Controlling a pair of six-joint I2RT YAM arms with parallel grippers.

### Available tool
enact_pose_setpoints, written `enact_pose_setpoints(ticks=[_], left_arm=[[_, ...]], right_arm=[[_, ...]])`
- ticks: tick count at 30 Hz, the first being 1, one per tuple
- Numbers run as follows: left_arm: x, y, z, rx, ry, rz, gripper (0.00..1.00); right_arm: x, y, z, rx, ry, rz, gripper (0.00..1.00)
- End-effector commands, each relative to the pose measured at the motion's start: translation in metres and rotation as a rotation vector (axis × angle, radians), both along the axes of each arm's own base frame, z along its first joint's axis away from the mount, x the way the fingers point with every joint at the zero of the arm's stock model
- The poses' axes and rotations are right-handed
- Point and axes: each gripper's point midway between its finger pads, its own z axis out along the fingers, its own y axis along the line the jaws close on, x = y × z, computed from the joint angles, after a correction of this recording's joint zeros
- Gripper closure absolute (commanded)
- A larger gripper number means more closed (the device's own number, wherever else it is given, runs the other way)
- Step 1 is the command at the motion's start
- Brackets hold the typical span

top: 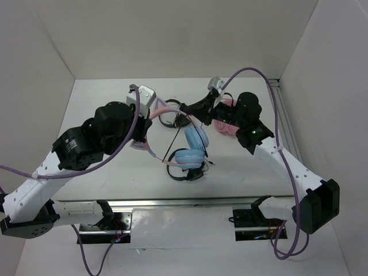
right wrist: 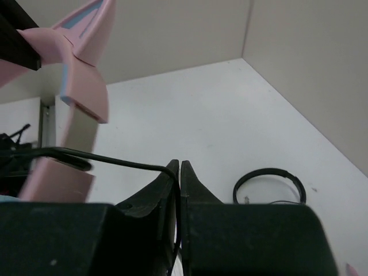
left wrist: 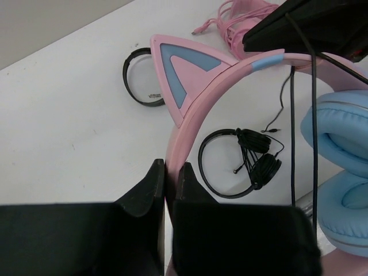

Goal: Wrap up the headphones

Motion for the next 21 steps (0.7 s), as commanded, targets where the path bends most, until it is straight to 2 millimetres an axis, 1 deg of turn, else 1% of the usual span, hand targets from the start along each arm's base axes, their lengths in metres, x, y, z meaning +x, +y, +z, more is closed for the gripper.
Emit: enact_pose_setpoints(ticks=[1, 3, 4, 5, 6, 7, 8, 9, 10, 11, 12, 13, 15, 16, 17, 18, 19, 21], left_arm=[[-0.041, -0.01, 0.098, -0.337, -0.132, -0.19, 1.0], [-0.042, -0.01, 0.11, -0.369, -0.147, -0.189, 1.0], [-0.04, -0.015, 0.113, -0.374, -0.148, -0.2, 1.0], [-0.039, -0.018, 0.114, -0.385, -0.14, -0.197, 1.0], [-0.035, -0.024, 0.115, -0.383, -0.125, -0.193, 1.0], [-0.033, -0.028, 0.112, -0.381, -0.111, -0.19, 1.0], [-0.03, -0.032, 0.111, -0.388, -0.104, -0.187, 1.0], [-0.028, -0.028, 0.115, -0.392, -0.117, -0.164, 1.0], [-0.022, -0.032, 0.114, -0.401, -0.114, -0.143, 1.0], [-0.016, -0.034, 0.115, -0.419, -0.114, -0.115, 1.0], [-0.013, -0.032, 0.118, -0.436, -0.12, -0.087, 1.0], [-0.005, -0.03, 0.115, -0.438, -0.119, -0.036, 1.0], [0.0, -0.029, 0.121, -0.487, -0.133, 0.006, 1.0], [0.002, -0.028, 0.125, -0.513, -0.137, 0.022, 1.0], [0.004, -0.029, 0.124, -0.525, -0.136, 0.036, 1.0], [0.005, -0.029, 0.127, -0.561, -0.13, 0.054, 1.0], [0.008, -0.03, 0.128, -0.581, -0.134, 0.066, 1.0], [0.007, -0.026, 0.138, -0.638, -0.14, 0.083, 1.0]], right_arm=[[0.024, -0.018, 0.008, 0.113, 0.025, -0.053, 0.89], [0.023, -0.013, 0.009, 0.139, 0.014, -0.019, 0.89], [0.02, -0.012, 0.013, 0.159, 0.021, -0.005, 0.89], [0.023, -0.008, 0.004, 0.152, 0.045, 0.014, 0.89], [0.021, -0.002, 0.003, 0.156, 0.047, 0.037, 0.89], [0.024, -0.001, -0.003, 0.155, 0.072, 0.037, 0.89], [0.025, 0.006, -0.008, 0.153, 0.077, 0.05, 0.89], [0.024, 0.006, -0.008, 0.161, 0.074, 0.052, 0.89], [0.024, 0.01, -0.018, 0.151, 0.097, 0.059, 0.89], [0.028, 0.01, -0.019, 0.155, 0.095, 0.051, 0.89], [0.026, 0.012, -0.024, 0.155, 0.1, 0.049, 0.89], [0.026, 0.013, -0.029, 0.165, 0.105, 0.051, 0.89], [0.03, 0.015, -0.031, 0.188, 0.111, 0.048, 0.9], [0.029, 0.019, -0.035, 0.183, 0.121, 0.056, 0.9], [0.031, 0.02, -0.039, 0.179, 0.131, 0.055, 0.9], [0.031, 0.025, -0.045, 0.174, 0.141, 0.066, 0.92], [0.031, 0.025, -0.042, 0.18, 0.128, 0.067, 0.92], [0.037, 0.027, -0.061, 0.173, 0.17, 0.056, 0.92]])
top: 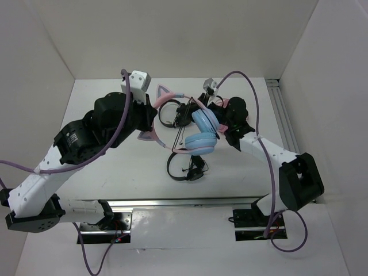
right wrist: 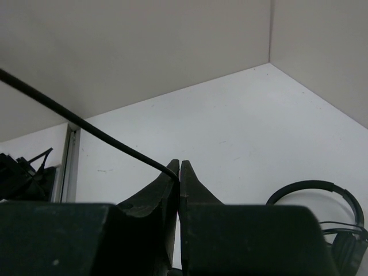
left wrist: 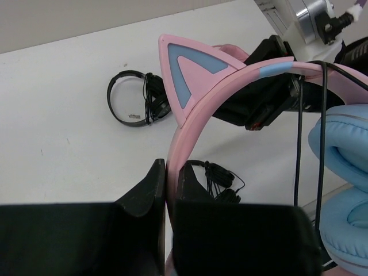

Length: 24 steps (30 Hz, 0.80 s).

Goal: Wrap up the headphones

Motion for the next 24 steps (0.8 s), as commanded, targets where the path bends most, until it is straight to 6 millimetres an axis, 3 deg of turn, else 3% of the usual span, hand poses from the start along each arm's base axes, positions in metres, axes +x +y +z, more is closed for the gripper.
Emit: enact_pose_setpoints(ticks=[1, 10, 14, 24], left_arm=[[-0.003, -0.008, 0.094, -0.44, -0.155, 0.025, 1.0], [-0.002, 0.006, 0.111, -0.517, -0.179, 0.089, 1.0], [-0.003, 0.008, 0.106, -0.526, -0.162, 0.103, 1.0], [0.003, 0.041, 0.112, -0.569, -0.197, 0.257, 1.0]], right_arm=[[0.012, 0.003, -0.018, 0.018, 0.039, -0.036, 0.92], [0.014, 0.017, -0.047, 0.007, 0.094, 0.007, 0.83], [0.014, 0.023, -0.052, 0.012, 0.111, 0.028, 0.83], [0.004, 0.033, -0.073, -0.01, 0.149, 0.055, 0.8]])
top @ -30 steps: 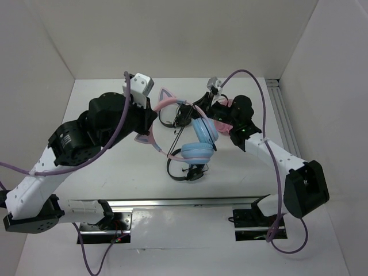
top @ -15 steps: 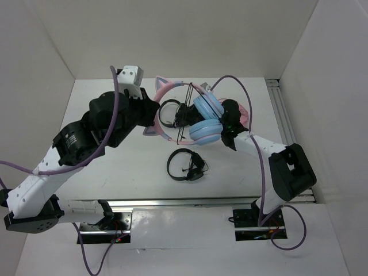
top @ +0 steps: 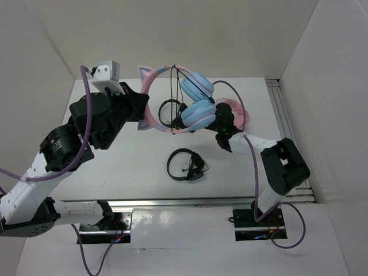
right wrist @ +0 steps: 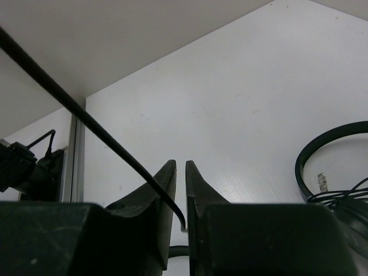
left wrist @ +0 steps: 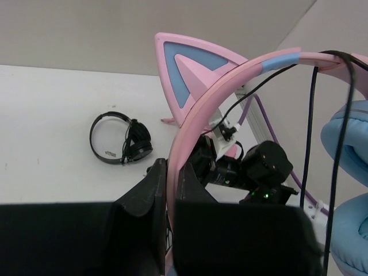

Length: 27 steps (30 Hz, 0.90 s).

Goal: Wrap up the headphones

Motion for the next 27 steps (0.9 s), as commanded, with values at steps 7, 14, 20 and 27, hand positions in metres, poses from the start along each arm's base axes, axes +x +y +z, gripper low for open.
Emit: enact_pose_setpoints(ticks=[7, 14, 20, 27], left_arm=[[0.005, 0.034, 0.052, -0.225, -0.107, 0.183, 1.0], [0.038, 0.037, 0.032, -0.238, -0.054, 0.294, 1.0], [0.098, 0.029, -0.001, -0.157, 0.029, 0.35, 1.0], [0.138, 0.053, -0.059, -0.044, 0.118, 0.419, 1.0]], right_arm=[[-0.02, 0.005, -0.012, 0.009, -0.031, 0.012, 1.0], [-0.048, 0.026, -0.024, -0.089, -0.062, -0.011, 1.0], [-0.105, 0.041, -0.037, -0.186, -0.111, -0.021, 1.0], [-0.152, 0.042, -0.028, -0.301, -0.226, -0.07, 1.0]])
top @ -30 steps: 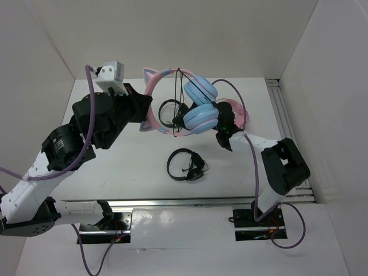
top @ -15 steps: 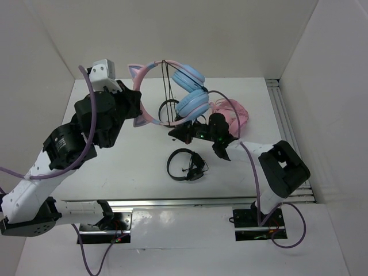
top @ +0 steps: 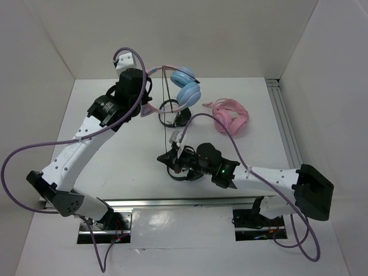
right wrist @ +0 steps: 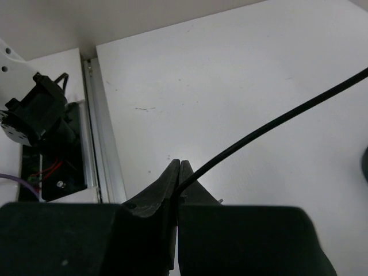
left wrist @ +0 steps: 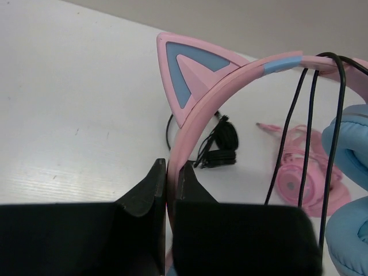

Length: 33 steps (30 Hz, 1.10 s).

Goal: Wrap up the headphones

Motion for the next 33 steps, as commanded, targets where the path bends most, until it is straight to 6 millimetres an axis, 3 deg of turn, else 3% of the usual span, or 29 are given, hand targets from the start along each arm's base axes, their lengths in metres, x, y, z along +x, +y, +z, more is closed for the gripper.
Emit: enact_pose_setpoints(ticks=[1, 2, 4, 5, 7, 11, 14, 16, 17, 19, 20, 21, 24, 26, 32, 33], left_arm=[[0.016, 0.016, 0.033, -0.132, -0.136, 0.047, 1.0], [0.019, 0.019, 0.012, -0.113, -0.092, 0.046, 1.0], [0.024, 0.032, -0.01, -0.077, -0.044, 0.06, 1.0], [0.025, 0.032, -0.029, -0.058, -0.001, 0.045, 1.0], [0.029, 0.038, -0.044, -0.035, 0.02, 0.045, 1.0], [0.026, 0.044, -0.068, 0.041, 0.062, 0.039, 1.0], [0.023, 0.04, -0.087, 0.106, 0.118, -0.028, 1.0], [0.012, 0.024, -0.102, 0.115, 0.173, -0.163, 1.0], [0.008, 0.021, -0.105, 0.154, 0.183, -0.223, 1.0], [-0.006, 0.014, -0.112, 0.165, 0.208, -0.294, 1.0], [-0.011, 0.014, -0.119, 0.213, 0.23, -0.324, 1.0], [-0.015, 0.017, -0.117, 0.231, 0.234, -0.333, 1.0], [-0.032, 0.022, -0.138, 0.364, 0.325, -0.348, 1.0], [-0.042, 0.017, -0.146, 0.412, 0.355, -0.397, 1.0], [-0.083, -0.018, -0.162, 0.454, 0.349, -0.677, 1.0], [-0.087, -0.022, -0.162, 0.472, 0.331, -0.716, 1.0]], right_arm=[[-0.003, -0.016, -0.009, -0.134, -0.089, -0.133, 1.0], [-0.005, -0.018, -0.008, -0.154, -0.099, -0.144, 1.0], [-0.011, -0.022, -0.002, -0.212, -0.131, -0.157, 1.0], [-0.013, -0.025, -0.009, -0.266, -0.131, -0.159, 1.0], [-0.013, -0.026, 0.008, -0.281, -0.167, -0.182, 1.0], [-0.035, -0.02, 0.028, -0.336, -0.211, -0.121, 1.0], [-0.041, -0.018, 0.043, -0.408, -0.263, -0.125, 1.0], [-0.033, -0.025, 0.051, -0.447, -0.307, -0.203, 1.0], [-0.019, -0.036, 0.051, -0.5, -0.358, -0.314, 1.0], [-0.016, -0.04, 0.059, -0.53, -0.419, -0.367, 1.0], [-0.012, -0.046, 0.057, -0.569, -0.443, -0.413, 1.0], [-0.009, -0.049, 0.064, -0.57, -0.456, -0.444, 1.0], [-0.001, -0.06, 0.078, -0.601, -0.515, -0.52, 1.0], [0.005, -0.066, 0.098, -0.58, -0.559, -0.579, 1.0], [0.02, -0.087, 0.108, -0.644, -0.715, -0.735, 1.0], [0.031, -0.092, 0.11, -0.642, -0.704, -0.763, 1.0]])
